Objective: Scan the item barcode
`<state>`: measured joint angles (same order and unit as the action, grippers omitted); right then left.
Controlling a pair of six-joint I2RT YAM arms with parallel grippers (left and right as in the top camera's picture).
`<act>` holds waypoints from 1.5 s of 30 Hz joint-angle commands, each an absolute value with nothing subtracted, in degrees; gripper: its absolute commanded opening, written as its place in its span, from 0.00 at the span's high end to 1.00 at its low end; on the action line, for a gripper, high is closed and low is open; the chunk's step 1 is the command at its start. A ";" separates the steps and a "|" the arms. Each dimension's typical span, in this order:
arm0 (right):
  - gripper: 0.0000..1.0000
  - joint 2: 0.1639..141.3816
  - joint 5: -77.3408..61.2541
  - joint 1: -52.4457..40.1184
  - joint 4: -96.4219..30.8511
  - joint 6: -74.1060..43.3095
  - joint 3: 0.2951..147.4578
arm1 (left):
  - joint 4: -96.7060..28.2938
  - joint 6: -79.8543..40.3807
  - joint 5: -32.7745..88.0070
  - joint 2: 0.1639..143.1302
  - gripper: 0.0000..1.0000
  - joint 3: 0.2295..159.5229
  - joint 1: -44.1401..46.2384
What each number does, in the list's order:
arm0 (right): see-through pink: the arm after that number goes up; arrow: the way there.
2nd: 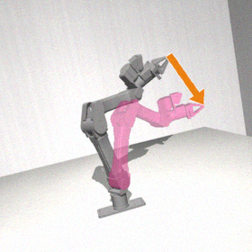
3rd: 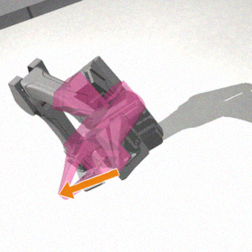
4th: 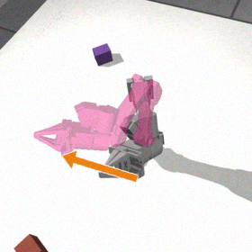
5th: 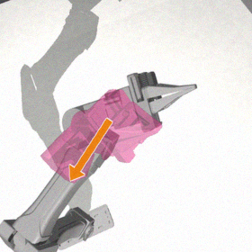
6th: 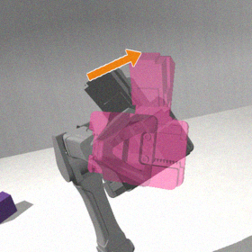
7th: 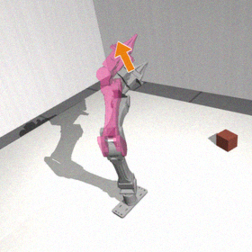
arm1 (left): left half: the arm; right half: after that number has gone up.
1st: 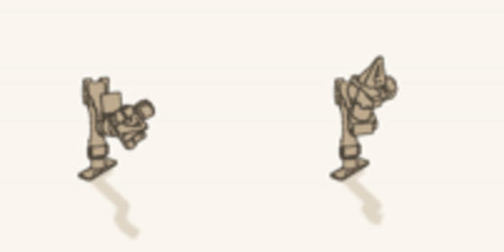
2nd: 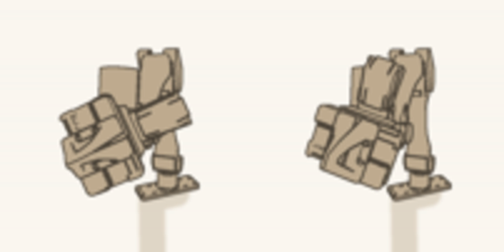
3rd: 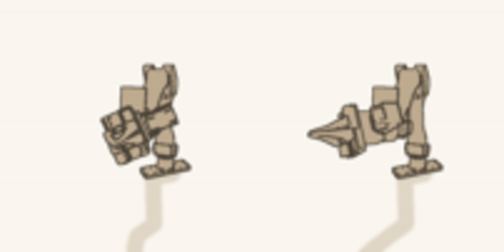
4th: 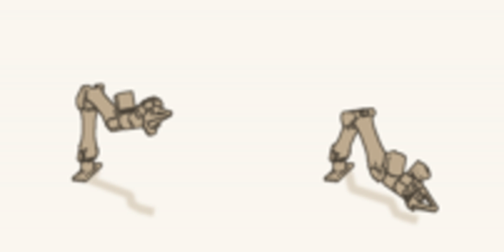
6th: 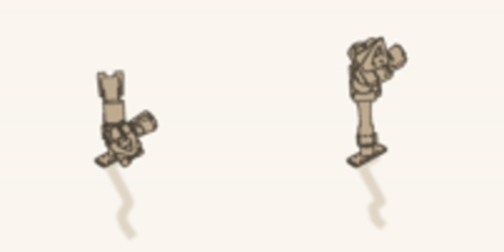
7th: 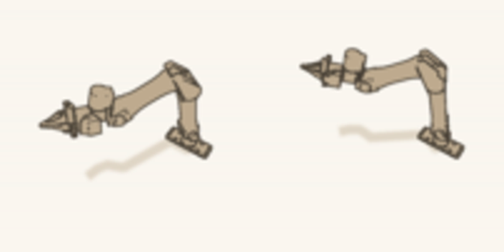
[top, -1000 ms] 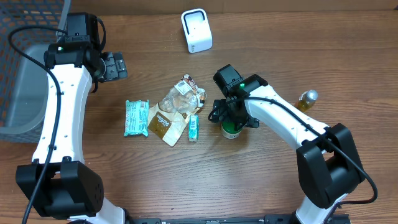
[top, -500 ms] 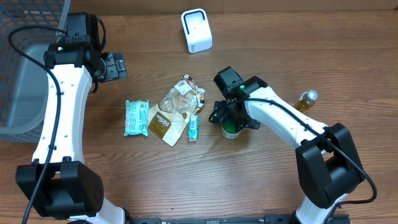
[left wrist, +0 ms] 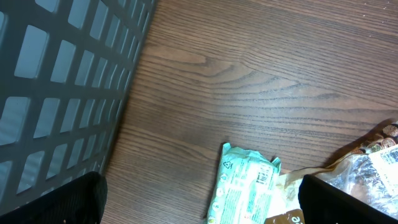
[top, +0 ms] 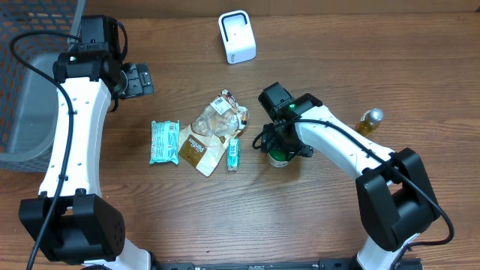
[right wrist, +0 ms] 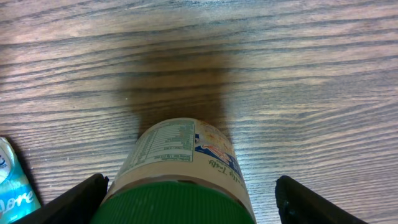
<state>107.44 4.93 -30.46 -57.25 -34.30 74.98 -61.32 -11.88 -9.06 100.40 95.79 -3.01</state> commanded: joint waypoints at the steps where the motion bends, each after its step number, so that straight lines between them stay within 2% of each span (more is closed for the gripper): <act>1: 0.18 107.50 6.00 -30.00 -57.76 -34.20 74.52 | -61.28 -11.79 -9.41 99.98 0.00 96.79 -2.98; 8: 0.19 107.50 5.96 -27.83 -59.20 -34.22 74.54 | -61.28 -11.79 -9.41 99.98 0.00 96.79 -2.98; 17: 0.27 107.50 5.93 -26.17 -59.90 -34.24 74.54 | -61.25 -11.79 -9.41 99.98 0.00 96.79 -2.98; 28: 0.27 107.50 4.32 -26.24 -60.77 -34.24 74.52 | -61.28 -11.79 -9.41 99.98 0.00 96.79 -2.98; 30: 0.28 107.50 3.46 -26.24 -60.95 -34.24 74.52 | -61.28 -11.79 -9.41 99.98 0.00 96.79 -2.98; 34: 0.39 107.50 3.22 -26.24 -61.39 -34.37 74.52 | -61.28 -11.79 -9.41 99.98 0.00 96.79 -2.98; 38: 0.38 107.50 1.19 -26.24 -61.32 -34.81 74.52 | -61.28 -11.79 -9.41 99.98 0.00 96.79 -2.98; 45: 0.31 107.50 -1.58 -26.24 -61.21 -44.62 74.52 | -61.28 -11.79 -9.41 99.98 0.00 96.79 -2.98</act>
<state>107.44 0.95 -26.33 -61.54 -39.09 74.98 -61.32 -11.88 -9.06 100.40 95.79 -3.01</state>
